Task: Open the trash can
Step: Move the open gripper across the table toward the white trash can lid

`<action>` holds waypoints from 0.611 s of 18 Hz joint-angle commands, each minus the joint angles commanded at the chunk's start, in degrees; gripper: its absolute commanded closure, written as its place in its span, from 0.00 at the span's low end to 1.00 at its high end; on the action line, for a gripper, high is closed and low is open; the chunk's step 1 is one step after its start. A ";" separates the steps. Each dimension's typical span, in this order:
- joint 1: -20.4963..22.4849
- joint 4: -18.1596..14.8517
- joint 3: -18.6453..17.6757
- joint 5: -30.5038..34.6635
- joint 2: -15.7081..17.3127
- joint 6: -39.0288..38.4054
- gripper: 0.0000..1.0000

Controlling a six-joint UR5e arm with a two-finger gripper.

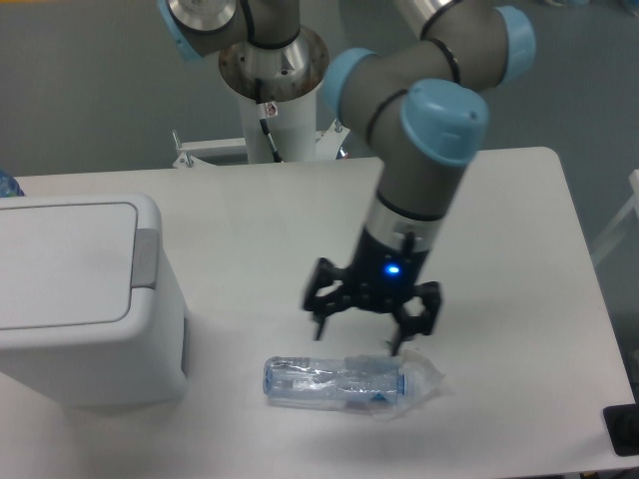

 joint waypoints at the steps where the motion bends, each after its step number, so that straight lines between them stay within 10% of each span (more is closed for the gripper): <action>1: -1.58 0.17 -1.84 0.00 2.45 -0.70 0.00; 5: -2.56 -0.09 -5.98 0.70 10.03 -6.67 0.00; 11: -3.88 0.87 -8.19 0.62 9.16 -7.39 0.00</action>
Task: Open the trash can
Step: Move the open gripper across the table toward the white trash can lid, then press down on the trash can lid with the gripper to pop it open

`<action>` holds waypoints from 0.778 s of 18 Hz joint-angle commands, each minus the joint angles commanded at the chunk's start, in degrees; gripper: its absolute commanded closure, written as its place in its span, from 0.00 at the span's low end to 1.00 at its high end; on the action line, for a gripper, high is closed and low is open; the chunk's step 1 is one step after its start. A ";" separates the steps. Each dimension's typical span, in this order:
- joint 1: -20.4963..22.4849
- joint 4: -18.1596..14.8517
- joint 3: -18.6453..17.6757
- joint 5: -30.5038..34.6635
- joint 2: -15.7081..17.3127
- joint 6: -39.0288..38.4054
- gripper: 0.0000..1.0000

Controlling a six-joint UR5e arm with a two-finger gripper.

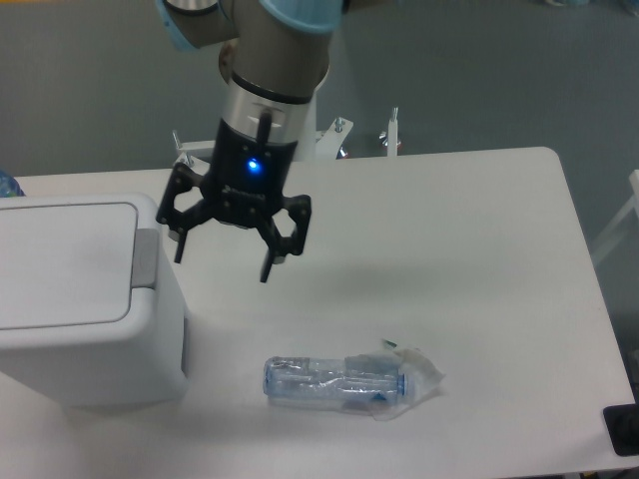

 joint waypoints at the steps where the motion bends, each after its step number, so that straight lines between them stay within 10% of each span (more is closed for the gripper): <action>1: -0.26 0.35 0.17 0.00 -0.44 0.09 0.00; 14: -4.04 2.20 -1.41 5.80 -1.94 0.09 0.00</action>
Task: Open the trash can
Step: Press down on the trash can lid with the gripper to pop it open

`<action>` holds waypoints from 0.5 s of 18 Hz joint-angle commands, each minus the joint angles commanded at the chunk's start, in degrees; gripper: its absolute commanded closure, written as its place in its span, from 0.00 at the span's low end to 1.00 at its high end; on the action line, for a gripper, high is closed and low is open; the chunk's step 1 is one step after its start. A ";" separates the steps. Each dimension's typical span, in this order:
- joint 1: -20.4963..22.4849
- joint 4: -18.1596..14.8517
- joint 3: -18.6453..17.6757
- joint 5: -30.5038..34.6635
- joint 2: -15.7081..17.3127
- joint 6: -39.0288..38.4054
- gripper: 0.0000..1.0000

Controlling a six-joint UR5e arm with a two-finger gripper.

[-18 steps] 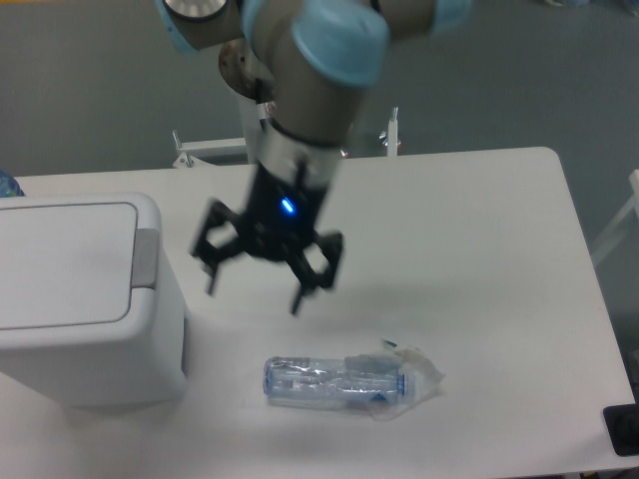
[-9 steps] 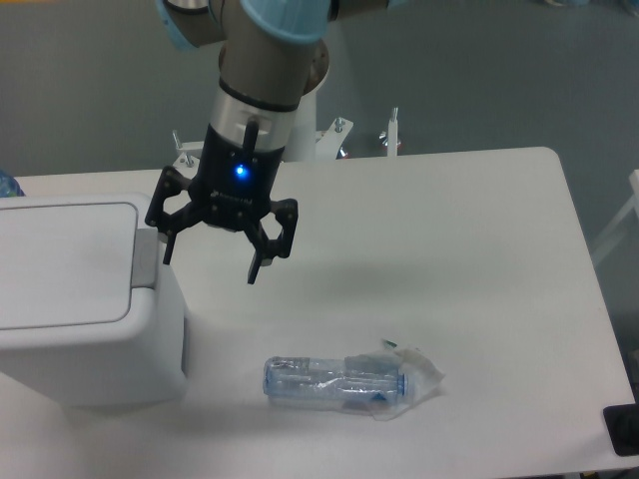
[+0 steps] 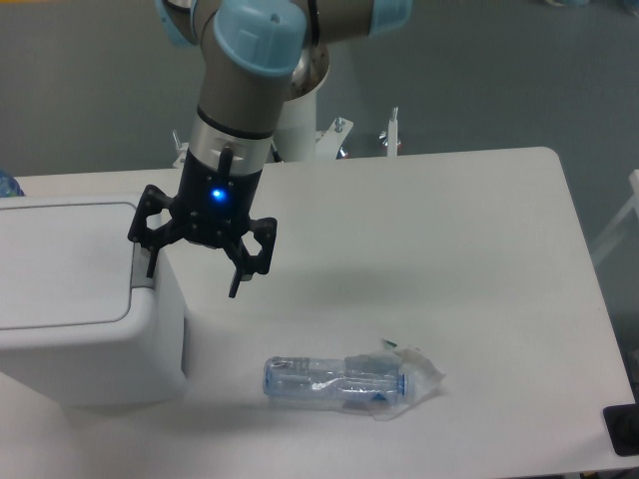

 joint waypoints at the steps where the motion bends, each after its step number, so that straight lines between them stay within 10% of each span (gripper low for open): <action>1: 0.00 0.00 -0.09 0.00 0.17 -0.09 0.00; 9: 0.00 -0.35 0.35 0.00 0.44 -1.05 0.00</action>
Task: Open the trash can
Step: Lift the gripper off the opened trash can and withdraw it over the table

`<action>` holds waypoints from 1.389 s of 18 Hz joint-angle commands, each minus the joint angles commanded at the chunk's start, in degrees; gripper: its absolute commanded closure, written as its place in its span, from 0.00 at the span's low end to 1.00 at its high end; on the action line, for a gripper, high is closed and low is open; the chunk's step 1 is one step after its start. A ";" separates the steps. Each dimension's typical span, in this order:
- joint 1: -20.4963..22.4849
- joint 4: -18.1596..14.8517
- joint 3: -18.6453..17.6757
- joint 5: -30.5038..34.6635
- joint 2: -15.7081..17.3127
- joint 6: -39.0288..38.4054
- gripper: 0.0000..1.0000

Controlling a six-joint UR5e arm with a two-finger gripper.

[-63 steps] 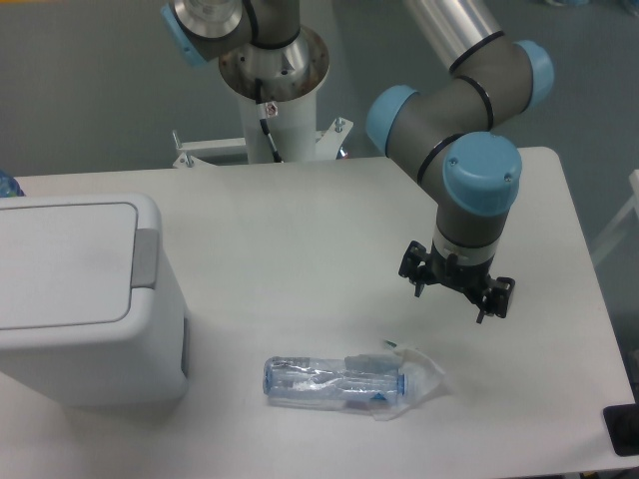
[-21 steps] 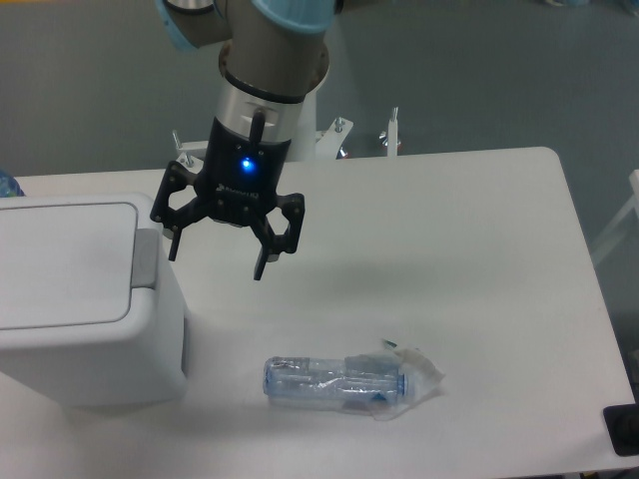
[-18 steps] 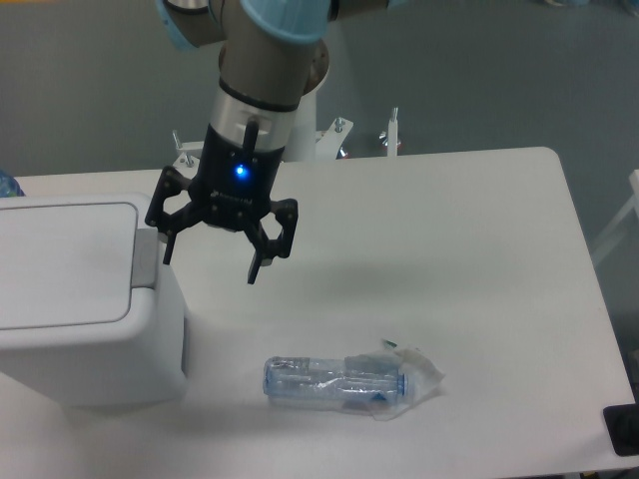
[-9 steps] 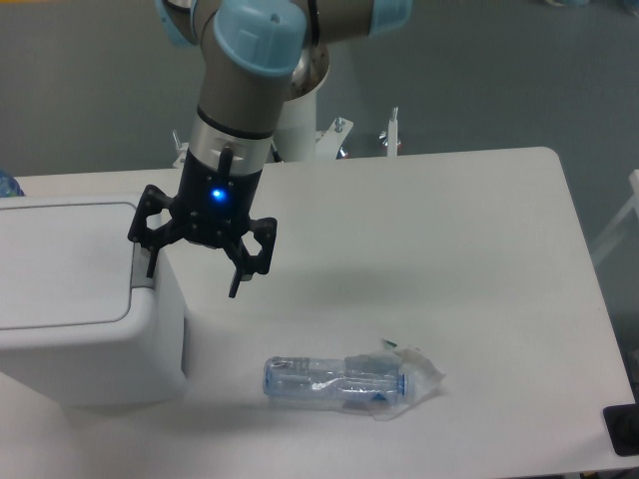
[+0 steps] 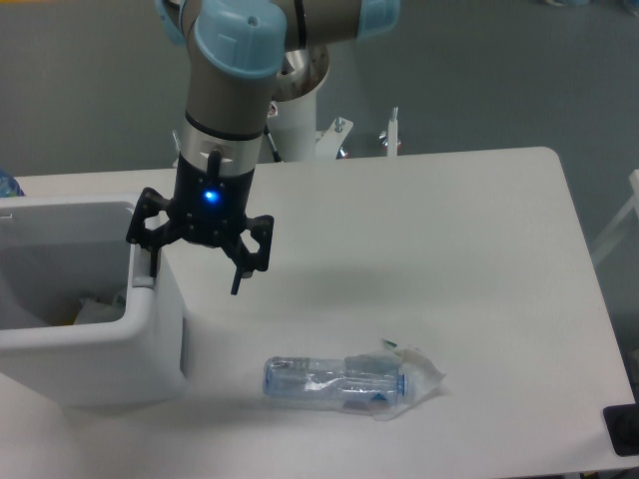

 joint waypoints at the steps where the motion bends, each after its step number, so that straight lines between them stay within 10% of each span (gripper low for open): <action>1: 0.00 0.09 0.26 -0.09 0.00 -0.96 0.00; 11: 1.05 0.79 5.88 1.13 -2.45 -0.10 0.00; 16: 4.57 1.58 6.86 17.21 -5.53 8.85 0.00; 25: 11.15 0.88 6.86 17.93 -10.27 27.83 0.00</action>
